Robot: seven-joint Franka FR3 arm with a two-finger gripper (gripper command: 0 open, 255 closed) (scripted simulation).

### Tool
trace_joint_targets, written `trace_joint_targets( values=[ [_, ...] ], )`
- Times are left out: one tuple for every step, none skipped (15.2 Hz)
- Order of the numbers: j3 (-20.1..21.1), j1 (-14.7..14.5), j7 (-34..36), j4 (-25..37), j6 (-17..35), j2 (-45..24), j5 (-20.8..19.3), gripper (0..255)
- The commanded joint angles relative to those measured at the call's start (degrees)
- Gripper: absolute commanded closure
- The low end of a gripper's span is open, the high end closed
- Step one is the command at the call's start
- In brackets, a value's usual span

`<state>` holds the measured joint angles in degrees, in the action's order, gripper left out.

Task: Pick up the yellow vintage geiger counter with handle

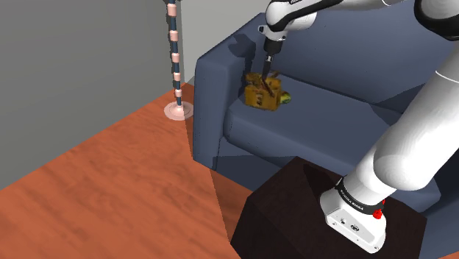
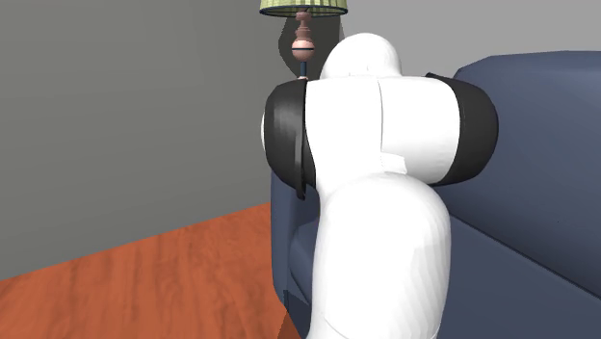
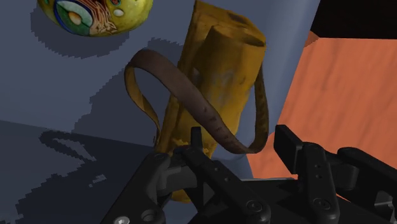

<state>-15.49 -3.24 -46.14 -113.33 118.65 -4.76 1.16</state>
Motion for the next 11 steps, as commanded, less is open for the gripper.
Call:
trace_joint_targets(
  values=[
    [0.0,0.0,0.0,1.0,-1.4,0.6,-0.2,255],
    [0.0,0.0,0.1,1.5,-2.2,0.8,-0.2,255],
    [0.0,0.0,0.1,2.1,-2.9,1.0,-0.3,255],
    [0.0,0.0,0.2,2.6,-3.6,1.2,-0.4,255],
    [0.0,0.0,0.2,3.1,-4.4,1.4,-0.4,255],
    [0.0,0.0,0.3,3.7,-5.1,1.6,-0.5,255],
    [0.0,-0.1,0.3,4.3,-5.8,1.8,-0.6,255],
    [0.0,-0.1,0.3,4.9,-6.6,1.9,-0.6,255],
    [0.0,-0.1,0.4,5.5,-7.3,2.1,-0.7,255],
    [0.0,-0.1,0.4,5.6,-7.4,2.1,-0.7,255],
    [0.0,-0.1,0.4,5.6,-7.4,2.1,-0.7,255]
  ],
)
